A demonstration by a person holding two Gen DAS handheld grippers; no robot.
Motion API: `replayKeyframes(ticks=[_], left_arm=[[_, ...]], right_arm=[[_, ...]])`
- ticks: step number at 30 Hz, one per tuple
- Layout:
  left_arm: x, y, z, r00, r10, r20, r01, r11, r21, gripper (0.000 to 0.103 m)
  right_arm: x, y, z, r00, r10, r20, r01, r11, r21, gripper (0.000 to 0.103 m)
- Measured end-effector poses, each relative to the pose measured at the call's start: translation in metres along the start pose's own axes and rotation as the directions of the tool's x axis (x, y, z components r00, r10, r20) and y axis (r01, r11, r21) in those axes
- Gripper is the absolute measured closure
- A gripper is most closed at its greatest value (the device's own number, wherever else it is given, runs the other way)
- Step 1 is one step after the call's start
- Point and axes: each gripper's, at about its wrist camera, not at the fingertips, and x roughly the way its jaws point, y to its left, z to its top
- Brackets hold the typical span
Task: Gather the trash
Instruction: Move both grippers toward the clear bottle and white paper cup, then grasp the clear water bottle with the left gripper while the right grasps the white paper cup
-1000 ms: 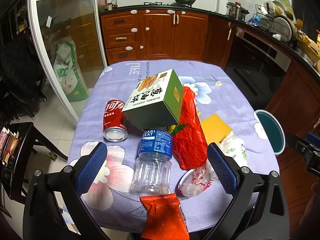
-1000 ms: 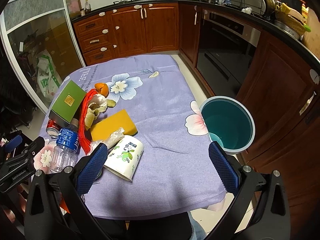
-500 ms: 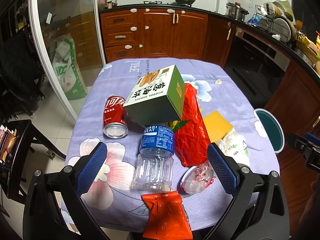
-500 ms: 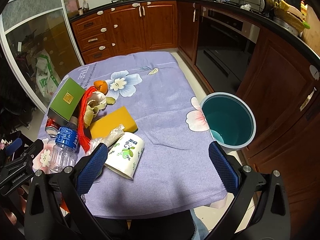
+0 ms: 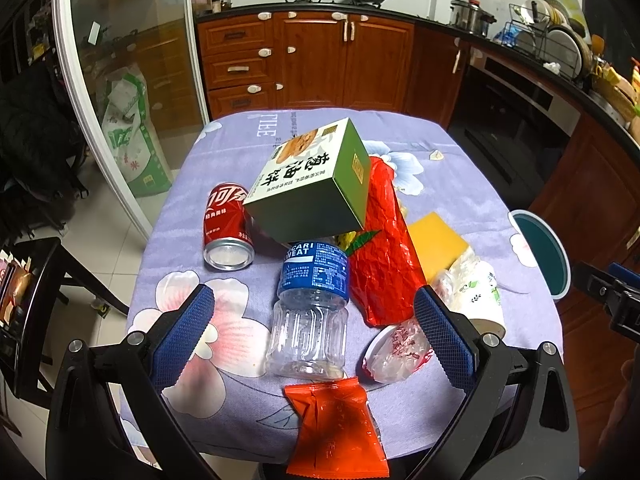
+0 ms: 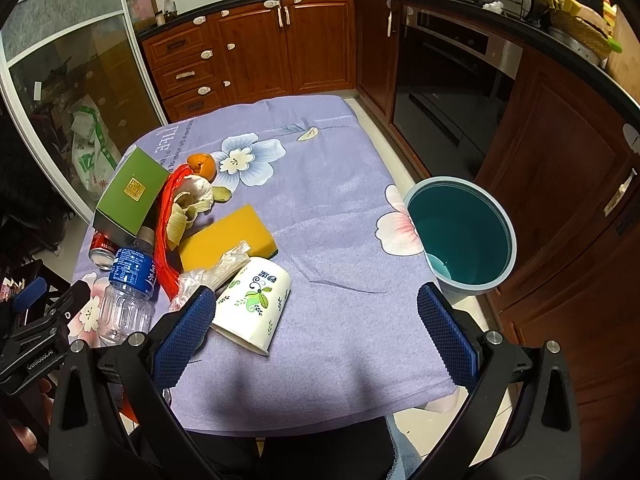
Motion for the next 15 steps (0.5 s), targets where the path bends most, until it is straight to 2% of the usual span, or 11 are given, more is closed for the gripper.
replayKeyframes(ticks=[10,15], left_arm=[[0.007,0.016,-0.006,1.0,-0.005,-0.007,0.005,1.0,0.009,0.004],[0.03,0.029,-0.019,0.997,-0.003,-0.076,0.004,1.0,0.022,0.004]], right_arm=[[0.007,-0.001,-0.002,1.0,0.008,-0.024,-0.008,1.0,0.01,0.006],[0.018,-0.001,-0.004,0.998,0.019,-0.055,-0.018,1.0,0.019,0.006]])
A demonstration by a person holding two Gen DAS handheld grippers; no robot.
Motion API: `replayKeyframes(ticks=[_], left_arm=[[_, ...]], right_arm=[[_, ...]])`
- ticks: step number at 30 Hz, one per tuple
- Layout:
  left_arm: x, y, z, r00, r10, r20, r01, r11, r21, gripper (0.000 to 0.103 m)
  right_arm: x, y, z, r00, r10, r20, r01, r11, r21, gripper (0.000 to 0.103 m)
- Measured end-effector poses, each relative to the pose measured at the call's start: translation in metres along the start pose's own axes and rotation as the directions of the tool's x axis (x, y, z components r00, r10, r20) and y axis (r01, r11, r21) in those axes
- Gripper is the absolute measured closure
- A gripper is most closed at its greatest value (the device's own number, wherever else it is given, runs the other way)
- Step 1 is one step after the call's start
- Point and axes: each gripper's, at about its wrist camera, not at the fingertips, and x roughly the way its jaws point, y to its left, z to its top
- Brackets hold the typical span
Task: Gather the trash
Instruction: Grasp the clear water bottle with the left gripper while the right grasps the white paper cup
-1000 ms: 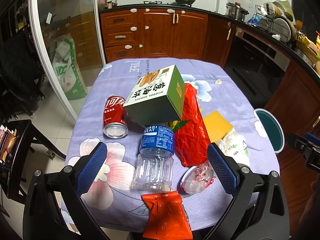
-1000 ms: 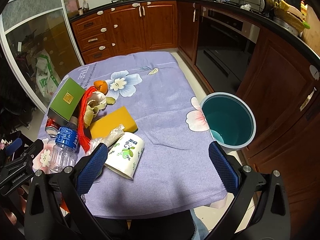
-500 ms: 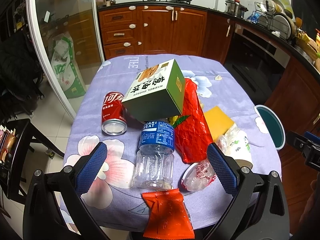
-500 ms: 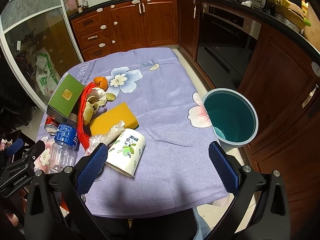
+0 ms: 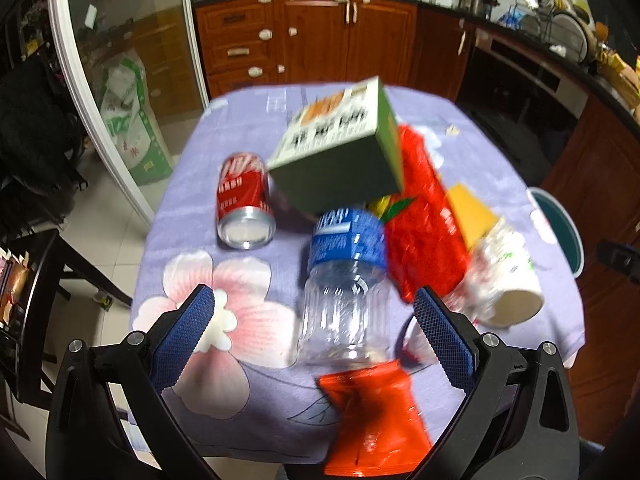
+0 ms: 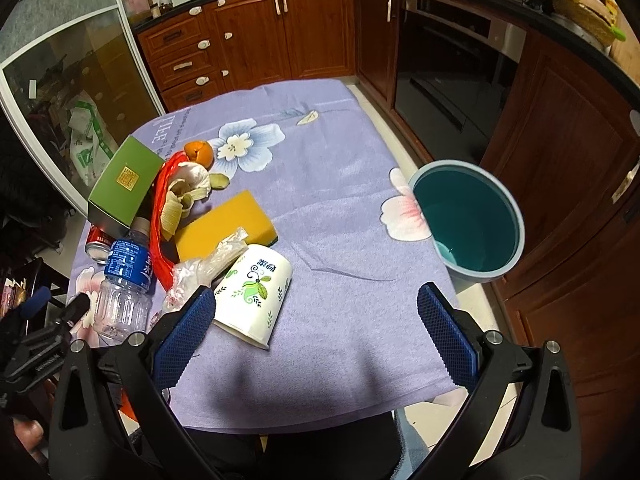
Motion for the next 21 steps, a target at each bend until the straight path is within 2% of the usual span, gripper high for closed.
replayKeyframes(ticks=[4,6,7,8,9,10,11,12,15,17,21], left_arm=[[0.021,-0.001,-0.002,0.997,-0.051,-0.057,0.052,0.999,0.011,0.006],[0.033,-0.004,-0.001,0.994,-0.067,-0.082,0.069,0.997,0.022,0.015],[0.038,-0.004,0.0,0.993,-0.071,-0.094,0.074,0.997,0.023,0.024],[0.045,-0.005,0.001,0.989,-0.094,-0.112,0.096,0.995,0.018,0.034],[0.048,-0.005,0.001,0.987,-0.108,-0.121,0.11,0.994,0.014,0.039],[0.054,-0.005,0.0,0.981,-0.134,-0.142,0.136,0.991,0.004,0.043],[0.057,-0.006,0.001,0.979,-0.14,-0.15,0.142,0.99,0.001,0.043],[0.058,-0.006,0.001,0.979,-0.142,-0.148,0.144,0.99,0.002,0.043],[0.061,-0.008,0.001,0.979,-0.139,-0.147,0.143,0.99,0.017,0.042],[0.064,-0.008,0.0,0.978,-0.133,-0.161,0.138,0.99,0.019,0.034],[0.075,-0.01,-0.004,0.972,-0.131,-0.195,0.137,0.99,0.018,0.034]], right_arm=[[0.017,0.002,0.004,0.998,0.041,-0.038,-0.041,0.999,0.011,0.006],[0.027,0.002,0.008,0.996,0.064,-0.061,-0.062,0.998,0.026,0.007],[0.034,0.003,0.01,0.993,0.089,-0.08,-0.086,0.996,0.04,0.009],[0.04,0.004,0.011,0.989,0.109,-0.095,-0.105,0.993,0.048,0.016],[0.046,0.005,0.012,0.985,0.129,-0.118,-0.123,0.991,0.056,0.026],[0.054,0.008,0.012,0.979,0.144,-0.144,-0.136,0.989,0.064,0.031],[0.059,0.01,0.012,0.974,0.156,-0.164,-0.146,0.987,0.07,0.037],[0.066,0.012,0.011,0.967,0.171,-0.19,-0.159,0.984,0.076,0.037],[0.081,0.02,0.008,0.952,0.197,-0.236,-0.182,0.98,0.082,0.037],[0.091,0.026,0.005,0.938,0.218,-0.269,-0.202,0.975,0.089,0.037],[0.105,0.031,0.001,0.921,0.247,-0.302,-0.226,0.969,0.103,0.036]])
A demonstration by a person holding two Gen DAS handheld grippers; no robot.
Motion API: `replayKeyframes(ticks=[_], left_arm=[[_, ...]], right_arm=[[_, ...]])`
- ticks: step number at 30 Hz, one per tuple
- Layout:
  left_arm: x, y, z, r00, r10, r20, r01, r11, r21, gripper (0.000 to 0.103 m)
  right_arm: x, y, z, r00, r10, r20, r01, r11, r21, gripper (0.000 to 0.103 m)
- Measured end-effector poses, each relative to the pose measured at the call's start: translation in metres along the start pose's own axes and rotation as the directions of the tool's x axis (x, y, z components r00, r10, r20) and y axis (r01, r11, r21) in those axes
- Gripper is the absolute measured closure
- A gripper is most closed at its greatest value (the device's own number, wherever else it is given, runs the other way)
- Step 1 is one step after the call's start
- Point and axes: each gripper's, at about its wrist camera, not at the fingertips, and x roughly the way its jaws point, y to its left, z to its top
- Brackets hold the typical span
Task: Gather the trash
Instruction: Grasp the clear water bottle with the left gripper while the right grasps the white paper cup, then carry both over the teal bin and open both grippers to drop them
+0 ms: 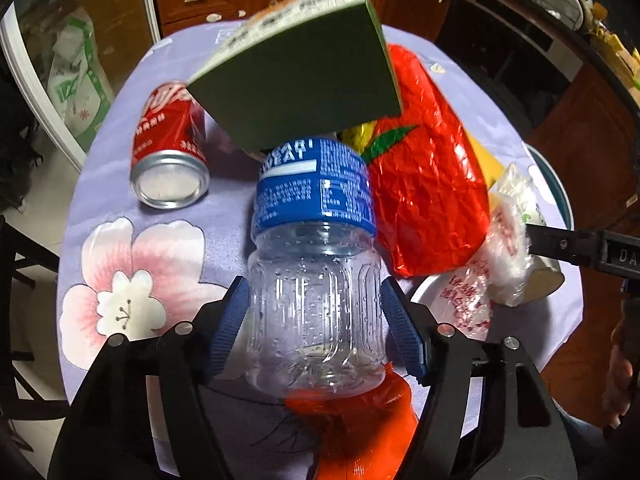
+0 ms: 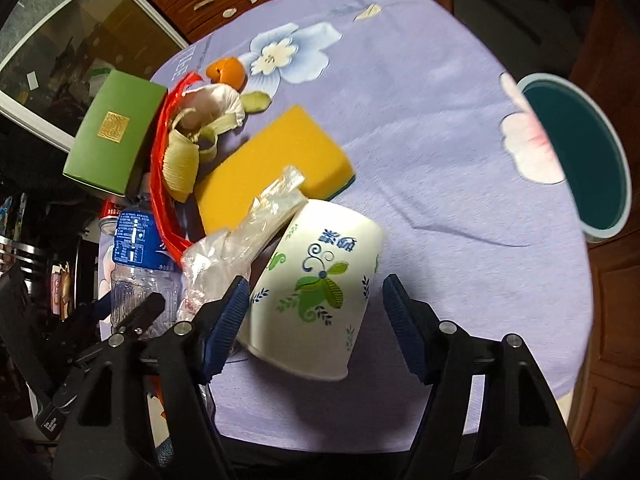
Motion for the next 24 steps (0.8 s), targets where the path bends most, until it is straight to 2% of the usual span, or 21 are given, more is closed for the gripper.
replayKeyframes(ticks=[5,9,10,12,15,24], left_arm=[[0.016,0.002,0.002,0.999,-0.026,-0.029,0.026,1.0,-0.007,0.037],[0.01,-0.002,-0.001,0.999,-0.031,-0.004,0.031,0.999,0.008,0.037],[0.008,-0.004,-0.002,0.999,-0.032,0.002,0.032,0.999,0.013,0.037],[-0.001,-0.007,-0.004,0.999,-0.05,0.01,0.049,0.999,0.023,0.038],[-0.017,-0.017,-0.006,0.996,-0.08,0.03,0.079,0.995,0.057,0.038],[-0.057,-0.056,0.006,0.981,-0.156,0.114,0.137,0.979,0.153,0.038]], right_arm=[[0.009,-0.009,0.001,0.999,0.047,-0.027,-0.045,0.998,0.046,0.033],[0.017,-0.016,0.001,0.995,0.088,-0.051,-0.084,0.994,0.072,0.033],[0.017,-0.016,0.001,0.994,0.101,-0.05,-0.097,0.993,0.069,0.036],[0.014,-0.011,0.0,0.994,0.099,-0.036,-0.098,0.995,0.023,0.047],[0.006,-0.013,0.001,0.997,0.079,-0.008,-0.079,0.997,0.005,0.052],[-0.035,-0.055,-0.001,0.993,0.053,0.104,-0.061,0.996,0.068,0.053]])
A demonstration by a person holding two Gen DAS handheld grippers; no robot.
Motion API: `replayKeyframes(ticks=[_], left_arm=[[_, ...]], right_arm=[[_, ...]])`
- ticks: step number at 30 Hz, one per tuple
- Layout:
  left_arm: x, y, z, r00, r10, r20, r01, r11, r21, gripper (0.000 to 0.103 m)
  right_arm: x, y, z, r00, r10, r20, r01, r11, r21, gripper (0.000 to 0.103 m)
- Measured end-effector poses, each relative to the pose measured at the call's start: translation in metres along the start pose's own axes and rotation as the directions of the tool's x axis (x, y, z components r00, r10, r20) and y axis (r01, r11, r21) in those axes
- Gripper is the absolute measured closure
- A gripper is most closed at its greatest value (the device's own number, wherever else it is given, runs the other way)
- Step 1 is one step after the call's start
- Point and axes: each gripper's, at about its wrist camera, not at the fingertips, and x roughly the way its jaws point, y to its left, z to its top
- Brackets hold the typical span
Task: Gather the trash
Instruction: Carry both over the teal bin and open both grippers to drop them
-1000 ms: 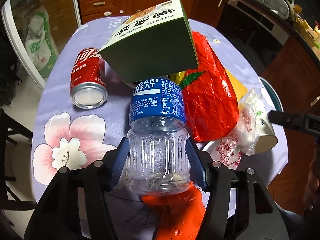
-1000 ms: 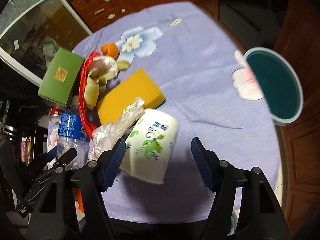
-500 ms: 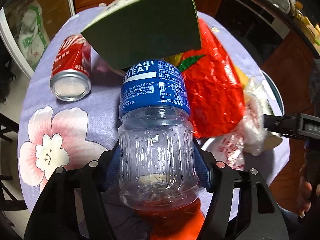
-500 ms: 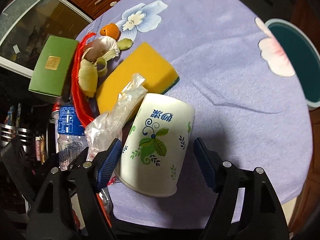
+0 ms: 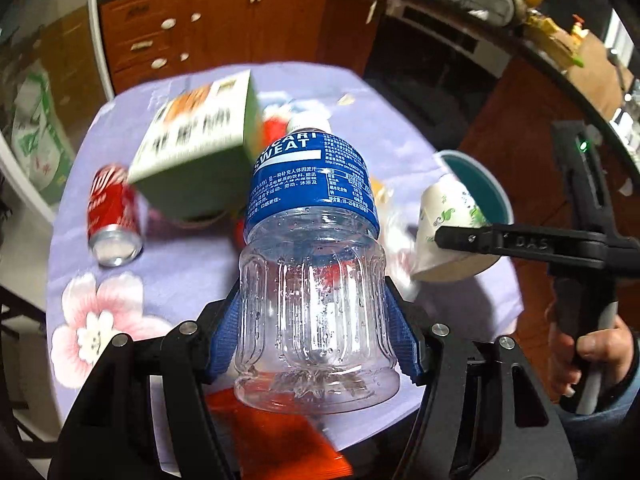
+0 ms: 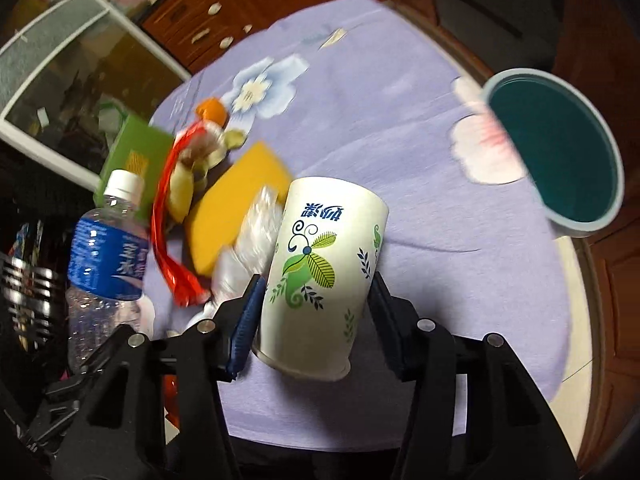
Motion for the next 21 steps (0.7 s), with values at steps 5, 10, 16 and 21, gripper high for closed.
replayKeyframes(ticks=[5,10,16,21], left_arm=[[0.0,-0.037,0.016,1.0,-0.018,0.001,0.018,0.997,0.069,0.038],[0.017,-0.072,0.04,0.998,-0.056,-0.02,0.059,0.99,0.127,0.038],[0.058,-0.145,0.072,0.988,-0.129,-0.089,0.147,0.963,0.226,0.038],[0.114,-0.213,0.095,0.97,-0.148,-0.19,0.2,0.935,0.292,0.038]], right_arm=[[-0.023,-0.02,0.009,0.997,-0.005,0.071,0.002,0.999,0.041,0.053],[-0.043,-0.048,0.022,0.991,-0.017,0.135,0.004,0.995,0.095,0.053],[-0.084,-0.121,0.04,0.964,-0.113,0.241,0.055,0.971,0.231,0.052],[-0.096,-0.202,0.053,0.943,-0.21,0.26,0.103,0.923,0.372,0.051]])
